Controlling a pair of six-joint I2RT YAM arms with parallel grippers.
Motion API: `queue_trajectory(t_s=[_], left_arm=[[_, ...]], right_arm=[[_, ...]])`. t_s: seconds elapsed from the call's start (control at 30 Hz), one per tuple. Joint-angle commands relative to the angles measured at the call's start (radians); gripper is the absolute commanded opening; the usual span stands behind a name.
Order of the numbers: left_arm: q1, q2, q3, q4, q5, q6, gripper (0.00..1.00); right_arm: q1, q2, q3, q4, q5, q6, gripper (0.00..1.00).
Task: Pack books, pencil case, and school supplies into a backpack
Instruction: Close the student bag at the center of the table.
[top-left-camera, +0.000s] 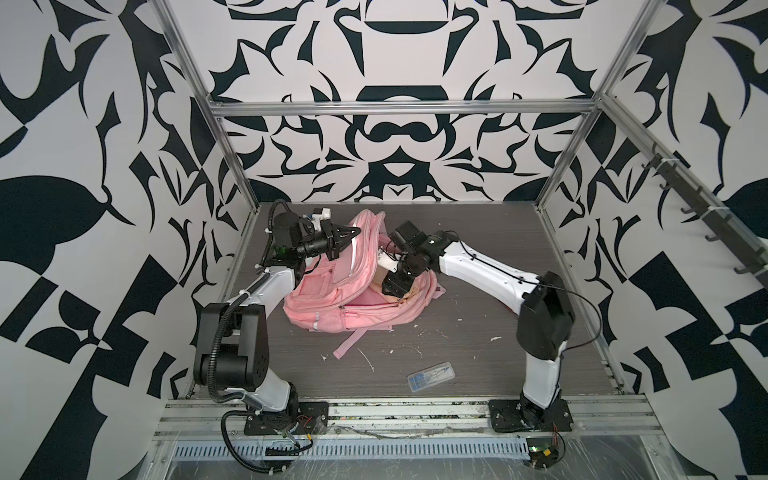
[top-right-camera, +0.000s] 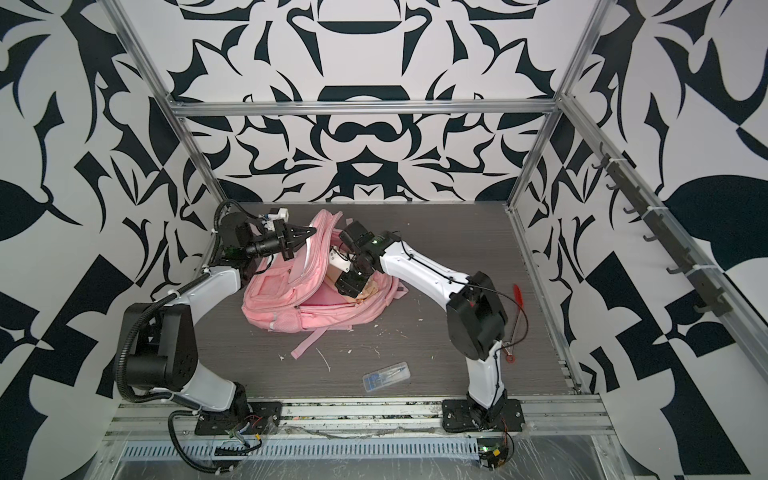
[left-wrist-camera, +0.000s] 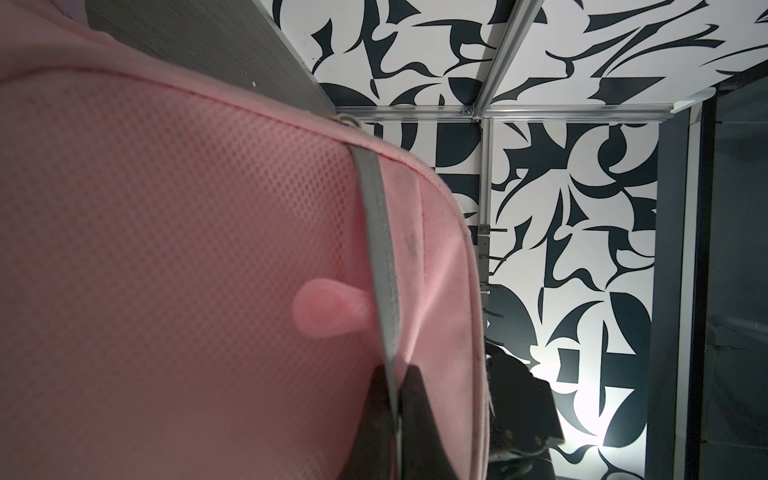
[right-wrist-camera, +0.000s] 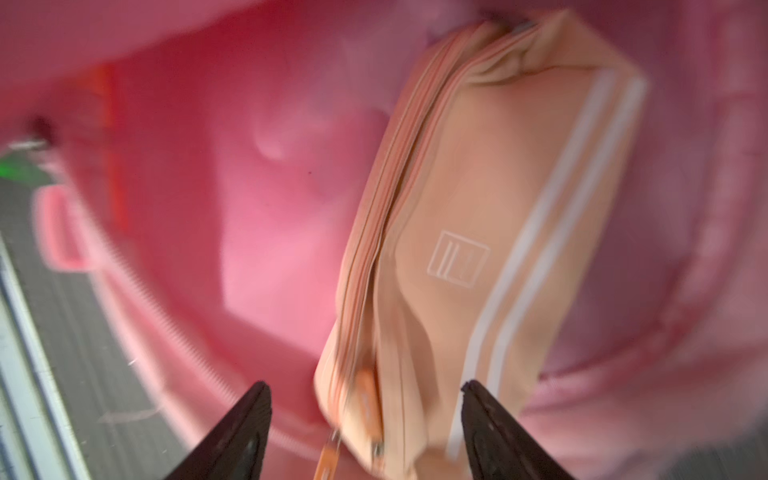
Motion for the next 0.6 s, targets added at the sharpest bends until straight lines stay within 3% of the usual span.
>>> queue_trajectory(t_s=[0.0, 0.1, 0.23, 0.57], left_arm=[[0.008, -0.01, 0.044, 0.047, 0.021, 0.01, 0.0], [0.012, 0.0, 0.049, 0.051, 0.032, 0.008, 0.0], [0.011, -0.013, 0.041, -0.051, 0.031, 0.089, 0.0], [0.011, -0.088, -0.049, -0.09, 0.019, 0.126, 0.0]], right_arm=[[0.012, -0.18, -0.097, 0.127, -0.012, 0.094, 0.73], [-0.047, -0.283, -0.248, 0.16, -0.04, 0.21, 0.67], [-0.184, -0.326, -0.373, 0.216, -0.182, 0.397, 0.58], [-0.245, -0.119, -0.401, 0.35, -0.267, 0.526, 0.55]])
